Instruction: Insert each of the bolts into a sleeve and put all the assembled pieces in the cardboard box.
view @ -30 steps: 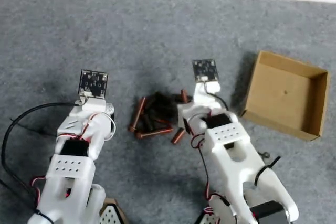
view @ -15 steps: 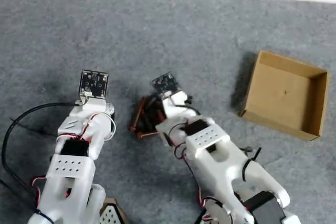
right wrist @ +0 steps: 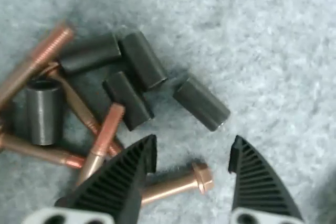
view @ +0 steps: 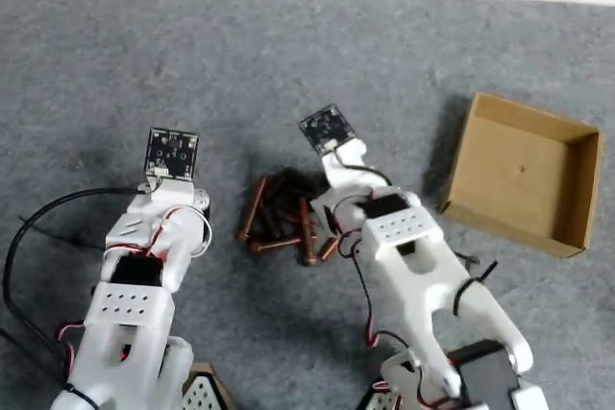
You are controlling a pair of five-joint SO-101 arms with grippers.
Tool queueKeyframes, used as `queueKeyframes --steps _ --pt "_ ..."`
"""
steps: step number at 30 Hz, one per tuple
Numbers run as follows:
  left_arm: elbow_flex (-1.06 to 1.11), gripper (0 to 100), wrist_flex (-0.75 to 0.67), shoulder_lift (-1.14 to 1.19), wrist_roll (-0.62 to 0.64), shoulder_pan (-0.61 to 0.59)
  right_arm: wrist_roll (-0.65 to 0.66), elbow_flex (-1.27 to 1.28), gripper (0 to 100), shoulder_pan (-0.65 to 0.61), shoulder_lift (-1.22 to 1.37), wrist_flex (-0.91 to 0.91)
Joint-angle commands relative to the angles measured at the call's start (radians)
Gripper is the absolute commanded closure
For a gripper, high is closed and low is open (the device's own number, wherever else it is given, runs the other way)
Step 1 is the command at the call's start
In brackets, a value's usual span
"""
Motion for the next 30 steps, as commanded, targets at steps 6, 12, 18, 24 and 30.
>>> queueKeyframes --steps 6,12,18,24,30 --pt "-0.004 99 -0.021 -0.024 -0.006 -0.004 0.095 -0.243 78.6 0.016 0.312 -0.016" --pt "-0.004 99 -0.021 -0.024 -0.006 -0.004 0.095 -0.346 78.6 0.024 0.441 -0.016" --pt "-0.004 99 -0.021 -0.024 -0.006 -0.004 0.092 -0.351 78.6 0.05 0.476 -0.018" --pt "-0.004 99 -0.021 -0.024 -0.008 -0.004 0.094 -0.351 78.6 0.074 0.473 -0.018" --pt "-0.004 99 -0.021 -0.024 -0.008 -0.004 0.143 -0.384 78.6 0.076 0.424 -0.018"
